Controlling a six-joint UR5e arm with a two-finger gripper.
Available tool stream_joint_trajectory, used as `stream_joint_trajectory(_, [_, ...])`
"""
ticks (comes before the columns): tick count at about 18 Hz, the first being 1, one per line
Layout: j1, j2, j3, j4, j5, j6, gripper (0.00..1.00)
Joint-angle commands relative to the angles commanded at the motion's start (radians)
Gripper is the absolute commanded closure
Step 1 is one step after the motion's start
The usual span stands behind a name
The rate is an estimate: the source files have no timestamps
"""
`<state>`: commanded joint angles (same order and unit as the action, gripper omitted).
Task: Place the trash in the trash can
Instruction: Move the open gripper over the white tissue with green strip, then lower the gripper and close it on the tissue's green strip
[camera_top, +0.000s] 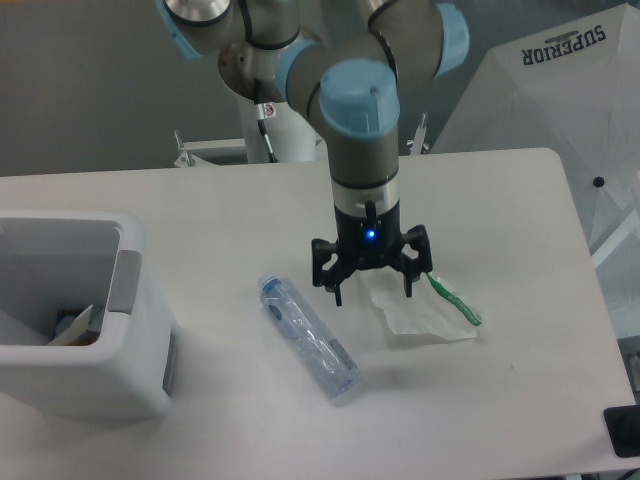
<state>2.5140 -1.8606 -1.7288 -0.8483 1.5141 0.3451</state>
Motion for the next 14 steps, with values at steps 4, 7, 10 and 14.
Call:
stream_joint_trajectory(4, [0.075, -0.017, -0.006, -0.002, -0.002, 0.002, 0.0])
stream_joint_trajectory(7, [0.127, -0.029, -0.009, -0.003, 0.0, 0.009, 0.0])
stream_joint_trajectory(10, [0.157, -0.052, 0.0, 0.003, -0.002, -0.014, 0.0])
stream_joint_trajectory(14, [0.177, -0.074, -0.005, 0.006, 0.001, -0.018, 0.0])
